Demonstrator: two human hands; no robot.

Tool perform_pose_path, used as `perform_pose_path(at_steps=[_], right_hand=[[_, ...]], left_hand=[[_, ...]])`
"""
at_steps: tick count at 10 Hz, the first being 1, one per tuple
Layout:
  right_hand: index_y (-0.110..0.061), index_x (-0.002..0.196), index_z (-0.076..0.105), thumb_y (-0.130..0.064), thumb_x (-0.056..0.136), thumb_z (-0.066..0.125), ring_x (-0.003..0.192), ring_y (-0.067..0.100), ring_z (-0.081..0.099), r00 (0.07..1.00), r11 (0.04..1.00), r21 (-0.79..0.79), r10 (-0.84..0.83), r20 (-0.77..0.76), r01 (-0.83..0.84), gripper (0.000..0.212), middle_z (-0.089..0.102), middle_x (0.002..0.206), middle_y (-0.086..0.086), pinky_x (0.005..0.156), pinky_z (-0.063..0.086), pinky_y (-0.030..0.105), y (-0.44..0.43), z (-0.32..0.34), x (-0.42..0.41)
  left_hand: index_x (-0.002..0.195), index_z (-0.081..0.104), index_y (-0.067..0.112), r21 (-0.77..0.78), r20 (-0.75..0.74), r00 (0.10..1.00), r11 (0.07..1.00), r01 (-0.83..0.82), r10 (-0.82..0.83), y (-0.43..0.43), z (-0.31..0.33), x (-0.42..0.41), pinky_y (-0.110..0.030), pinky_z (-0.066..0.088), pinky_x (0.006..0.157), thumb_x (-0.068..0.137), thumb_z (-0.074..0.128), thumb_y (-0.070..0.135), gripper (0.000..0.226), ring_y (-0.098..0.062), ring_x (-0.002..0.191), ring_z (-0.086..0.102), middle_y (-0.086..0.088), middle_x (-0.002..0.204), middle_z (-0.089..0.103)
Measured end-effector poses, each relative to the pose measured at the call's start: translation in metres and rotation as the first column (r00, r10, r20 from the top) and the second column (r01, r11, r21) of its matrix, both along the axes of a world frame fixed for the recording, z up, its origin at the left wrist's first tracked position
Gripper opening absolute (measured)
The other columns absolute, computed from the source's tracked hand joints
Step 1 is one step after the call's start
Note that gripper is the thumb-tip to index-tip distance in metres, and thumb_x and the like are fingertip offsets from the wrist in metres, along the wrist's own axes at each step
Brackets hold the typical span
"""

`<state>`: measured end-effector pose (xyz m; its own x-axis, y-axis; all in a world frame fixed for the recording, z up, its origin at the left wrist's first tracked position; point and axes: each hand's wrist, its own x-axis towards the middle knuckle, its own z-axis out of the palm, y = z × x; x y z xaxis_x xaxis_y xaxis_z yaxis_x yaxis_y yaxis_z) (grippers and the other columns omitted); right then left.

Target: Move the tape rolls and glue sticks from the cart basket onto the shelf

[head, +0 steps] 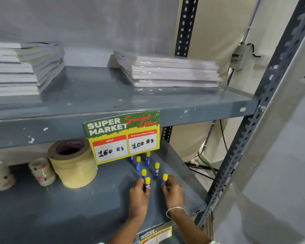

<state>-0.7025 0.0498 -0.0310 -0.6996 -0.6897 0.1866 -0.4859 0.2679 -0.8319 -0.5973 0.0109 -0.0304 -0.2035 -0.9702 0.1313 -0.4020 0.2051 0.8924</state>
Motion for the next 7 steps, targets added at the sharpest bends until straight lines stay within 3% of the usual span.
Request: perform_pose_path(at_steps=[2,5,6,7], right_hand=[[-0.001,0.086,0.059,-0.003,0.082,0.062,0.065,0.027,0.054,0.999,0.999,0.033,0.025,0.023,-0.025,0.005,0.059,0.071,0.009,0.061,0.040,0.026,0.0014,0.0044,0.0006],[-0.006,0.087,0.057,-0.002,0.084,0.060,0.070,0.023,0.053,0.997,0.994,0.094,0.057,0.054,-0.062,0.005,0.060,0.079,0.010,0.065,0.038,0.023,0.0043,0.0095,0.0006],[-0.002,0.105,0.056,0.004,0.080,0.061,0.087,0.031,0.066,0.993,0.996,0.072,0.050,0.110,-0.058,0.026,0.069,0.093,0.019,0.071,0.048,0.029,0.0018,0.0066,0.0001],[-0.003,0.126,0.045,0.006,0.076,0.067,0.105,0.035,0.062,0.982,0.997,0.054,0.044,0.183,-0.055,0.055,0.065,0.111,0.022,0.088,0.051,0.039,-0.0013,0.0041,0.0011]], left_hand=[[0.080,0.055,0.006,-0.017,-0.007,1.000,1.000,-0.020,0.020,-0.0004,-0.0047,-0.0024,-0.035,0.048,0.063,0.082,0.060,0.003,0.006,-0.034,0.070,0.063,-0.018,0.075,0.068],[0.090,0.059,0.007,0.009,-0.008,0.999,0.999,-0.033,0.033,0.0009,-0.0113,-0.0048,-0.033,0.050,0.070,0.079,0.062,-0.001,0.014,-0.027,0.078,0.066,-0.014,0.083,0.070],[0.084,0.058,0.010,0.017,-0.020,0.999,0.999,-0.036,0.036,0.0002,-0.0115,-0.0034,-0.030,0.050,0.067,0.076,0.065,-0.003,0.016,-0.024,0.074,0.066,-0.012,0.080,0.070],[0.084,0.057,0.010,0.030,-0.060,0.997,0.998,-0.053,0.055,0.0000,-0.0116,-0.0006,-0.036,0.054,0.071,0.073,0.068,-0.004,0.020,-0.024,0.074,0.065,-0.010,0.079,0.067]])
